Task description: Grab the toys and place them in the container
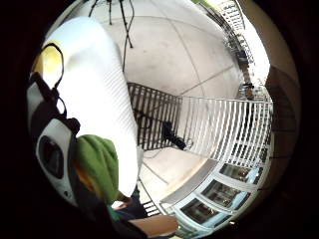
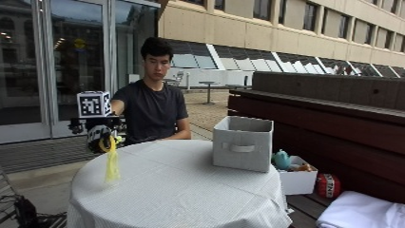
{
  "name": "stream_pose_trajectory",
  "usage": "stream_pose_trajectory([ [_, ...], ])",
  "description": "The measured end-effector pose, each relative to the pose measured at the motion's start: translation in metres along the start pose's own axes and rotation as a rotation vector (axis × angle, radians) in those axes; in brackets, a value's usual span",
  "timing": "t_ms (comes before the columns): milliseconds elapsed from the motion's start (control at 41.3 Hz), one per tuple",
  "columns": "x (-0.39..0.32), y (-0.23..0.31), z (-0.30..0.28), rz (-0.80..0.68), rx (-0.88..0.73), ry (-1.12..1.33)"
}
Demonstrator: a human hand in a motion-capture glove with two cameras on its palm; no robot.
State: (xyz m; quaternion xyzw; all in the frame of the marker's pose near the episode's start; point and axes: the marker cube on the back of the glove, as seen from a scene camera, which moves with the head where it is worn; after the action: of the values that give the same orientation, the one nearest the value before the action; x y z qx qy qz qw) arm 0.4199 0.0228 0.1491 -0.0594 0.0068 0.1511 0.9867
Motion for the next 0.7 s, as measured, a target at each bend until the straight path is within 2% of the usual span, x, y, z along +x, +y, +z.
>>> stream_pose_trajectory([
  [97, -0.015, 0.005, -0.024, 0.099, -0.032, -0.009],
  [194, -0.030, 0.002, -0.050, 0.012, 0.009, -0.003],
  [291, -0.056, 0.002, -0.077, 0.070, 0.017, 0.007],
  [412, -0.089, 0.004, -0.110, -0.009, 0.000, 0.027],
  [557, -0.143, -0.007, -0.142, -0.049, 0.142, 0.033],
  [702, -0.202, -0.007, -0.178, -0.096, 0.179, 0.008],
])
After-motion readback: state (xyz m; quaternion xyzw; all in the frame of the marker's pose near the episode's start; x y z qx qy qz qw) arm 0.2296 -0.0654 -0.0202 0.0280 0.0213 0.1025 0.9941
